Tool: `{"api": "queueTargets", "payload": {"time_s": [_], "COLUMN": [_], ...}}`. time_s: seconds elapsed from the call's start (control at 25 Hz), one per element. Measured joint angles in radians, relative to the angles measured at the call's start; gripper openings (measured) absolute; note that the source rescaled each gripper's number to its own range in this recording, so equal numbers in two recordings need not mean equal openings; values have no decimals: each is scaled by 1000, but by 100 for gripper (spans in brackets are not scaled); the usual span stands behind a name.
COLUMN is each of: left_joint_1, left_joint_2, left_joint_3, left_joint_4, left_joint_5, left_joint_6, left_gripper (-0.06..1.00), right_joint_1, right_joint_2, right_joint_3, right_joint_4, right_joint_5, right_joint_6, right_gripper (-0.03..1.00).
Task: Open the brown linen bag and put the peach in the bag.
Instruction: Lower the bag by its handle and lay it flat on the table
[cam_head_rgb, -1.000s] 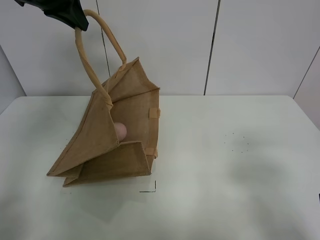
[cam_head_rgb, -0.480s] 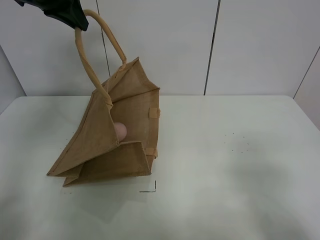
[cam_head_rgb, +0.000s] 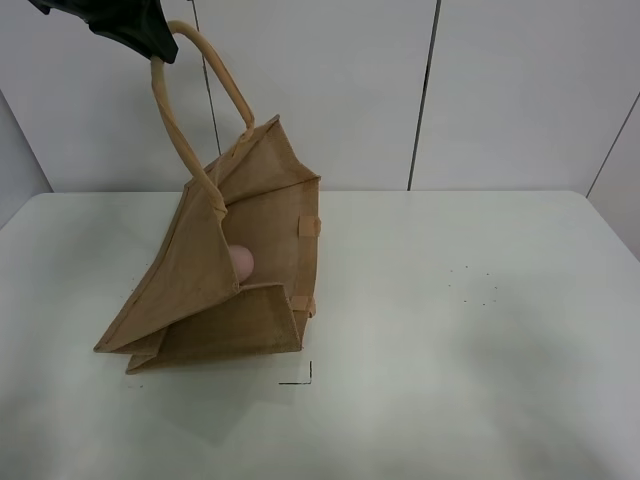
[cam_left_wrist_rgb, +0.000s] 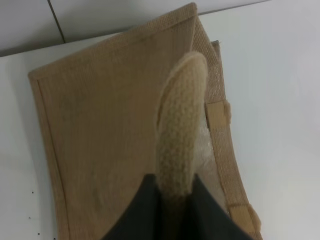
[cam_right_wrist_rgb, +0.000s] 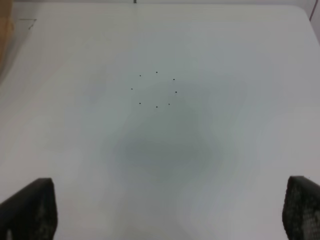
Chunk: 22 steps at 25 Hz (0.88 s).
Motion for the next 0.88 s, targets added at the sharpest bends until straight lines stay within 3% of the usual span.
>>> {"api": "queueTargets", "payload": {"time_s": [0.36,0.88], "left_joint_1": [0,0], "left_joint_2": [148,454], "left_joint_3": [116,122], "left_joint_4": [-27,-34], "left_joint_5": [-19,-76], "left_joint_6": [0,-1], "left_gripper": [0,0], "right_joint_1": [0,0], "right_joint_2": [0,0], "right_joint_3": [0,0], "right_joint_4": [0,-19], "right_joint_5": [0,0], "right_joint_6": [0,0], "right_gripper": [100,100]}}
